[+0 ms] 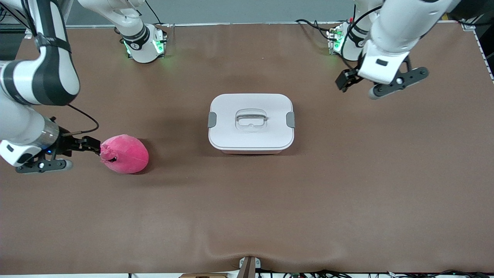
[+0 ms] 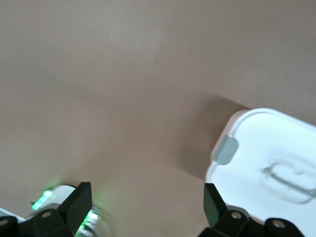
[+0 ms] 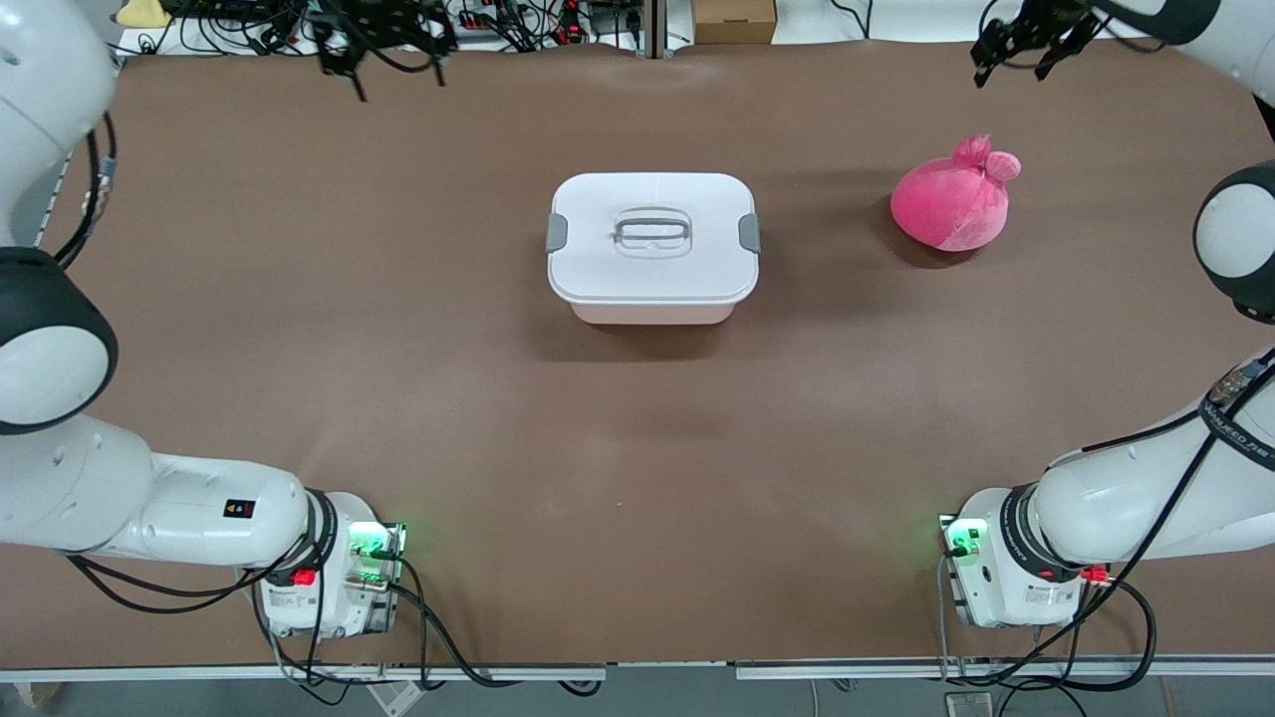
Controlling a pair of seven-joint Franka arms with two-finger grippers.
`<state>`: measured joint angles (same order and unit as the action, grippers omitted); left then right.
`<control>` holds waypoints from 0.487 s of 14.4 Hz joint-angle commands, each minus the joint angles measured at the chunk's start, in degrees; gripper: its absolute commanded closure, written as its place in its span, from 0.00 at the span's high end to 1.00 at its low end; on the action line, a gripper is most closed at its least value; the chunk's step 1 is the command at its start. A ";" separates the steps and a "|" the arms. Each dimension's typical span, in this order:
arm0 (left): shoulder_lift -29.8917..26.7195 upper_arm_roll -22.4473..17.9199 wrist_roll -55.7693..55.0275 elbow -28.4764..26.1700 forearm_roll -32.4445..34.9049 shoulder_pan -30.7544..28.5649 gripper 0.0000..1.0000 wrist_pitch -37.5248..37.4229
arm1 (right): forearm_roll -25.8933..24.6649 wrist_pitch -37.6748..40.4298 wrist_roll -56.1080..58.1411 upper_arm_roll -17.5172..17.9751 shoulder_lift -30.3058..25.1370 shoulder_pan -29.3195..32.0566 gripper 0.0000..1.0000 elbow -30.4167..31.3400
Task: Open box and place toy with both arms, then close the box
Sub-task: 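Reach the right gripper to the pink plush while the left gripper approaches the lid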
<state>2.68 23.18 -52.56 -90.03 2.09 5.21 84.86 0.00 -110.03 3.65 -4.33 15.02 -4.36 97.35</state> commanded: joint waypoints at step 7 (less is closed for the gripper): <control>11.98 3.28 -32.75 1.44 1.94 10.95 0.92 11.63 | 3.49 0.68 -10.31 0.29 3.53 0.85 1.00 2.23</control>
<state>12.09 26.41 -79.85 -90.06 2.38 14.15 94.84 0.85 -110.37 -3.29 -4.41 18.47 -3.94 99.35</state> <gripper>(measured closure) 0.062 0.000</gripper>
